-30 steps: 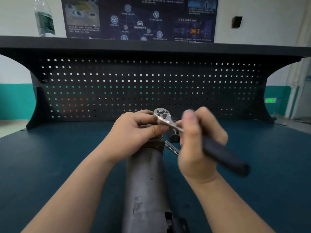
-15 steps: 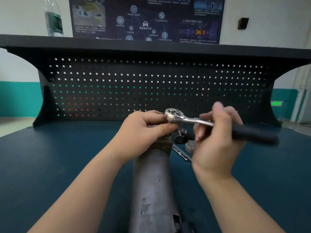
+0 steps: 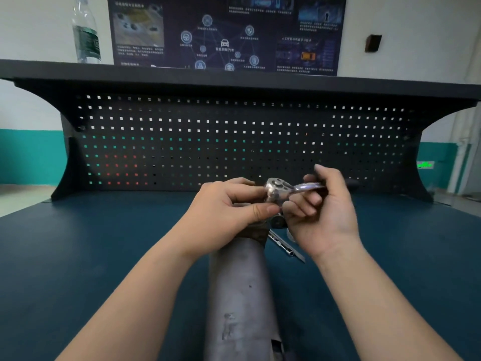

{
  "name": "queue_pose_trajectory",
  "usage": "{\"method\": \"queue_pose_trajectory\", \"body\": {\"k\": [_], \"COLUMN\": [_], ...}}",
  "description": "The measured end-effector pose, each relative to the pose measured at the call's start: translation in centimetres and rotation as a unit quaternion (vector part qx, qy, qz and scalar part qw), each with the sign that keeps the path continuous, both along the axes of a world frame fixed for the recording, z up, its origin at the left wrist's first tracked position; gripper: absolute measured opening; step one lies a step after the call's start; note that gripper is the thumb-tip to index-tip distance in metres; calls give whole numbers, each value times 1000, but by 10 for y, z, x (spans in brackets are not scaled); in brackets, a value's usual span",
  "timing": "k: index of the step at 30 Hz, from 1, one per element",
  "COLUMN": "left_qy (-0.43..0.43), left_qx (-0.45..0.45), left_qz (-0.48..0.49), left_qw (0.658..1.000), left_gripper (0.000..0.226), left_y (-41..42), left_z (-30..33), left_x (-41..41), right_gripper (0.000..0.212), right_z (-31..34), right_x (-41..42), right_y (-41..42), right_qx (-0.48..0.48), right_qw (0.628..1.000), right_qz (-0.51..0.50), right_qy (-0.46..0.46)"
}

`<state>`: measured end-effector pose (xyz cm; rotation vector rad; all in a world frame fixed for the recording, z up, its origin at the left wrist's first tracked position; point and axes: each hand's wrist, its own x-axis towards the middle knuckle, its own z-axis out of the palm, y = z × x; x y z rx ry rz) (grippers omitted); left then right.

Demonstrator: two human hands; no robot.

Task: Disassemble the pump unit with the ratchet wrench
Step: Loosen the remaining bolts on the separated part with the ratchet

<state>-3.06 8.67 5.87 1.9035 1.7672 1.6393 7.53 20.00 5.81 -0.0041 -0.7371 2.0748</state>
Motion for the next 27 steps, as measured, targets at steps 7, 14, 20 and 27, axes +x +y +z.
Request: {"method": "queue_pose_trajectory", "body": {"k": [7, 14, 20, 27], "left_qy": [-35, -21, -50, -18], "left_qx": [10, -16, 3, -6], "left_qz": [4, -22, -26, -22], "left_qw": [999, 999, 998, 1000], "left_gripper": [17, 18, 16, 20], "left_y": [3, -2, 0, 1], "left_z": [-1, 1, -1, 0], "left_x": [-1, -3, -5, -2], "right_gripper": [36, 29, 33, 38], "right_z": [-6, -21, -9, -1], "right_x": [6, 12, 7, 4], "right_y": [-6, -33, -20, -2], "right_qx": [128, 574, 120, -18], "right_qw": [974, 634, 981, 1000], "right_qz": [-179, -516, -150, -4], "right_qy": [45, 58, 12, 16]}}
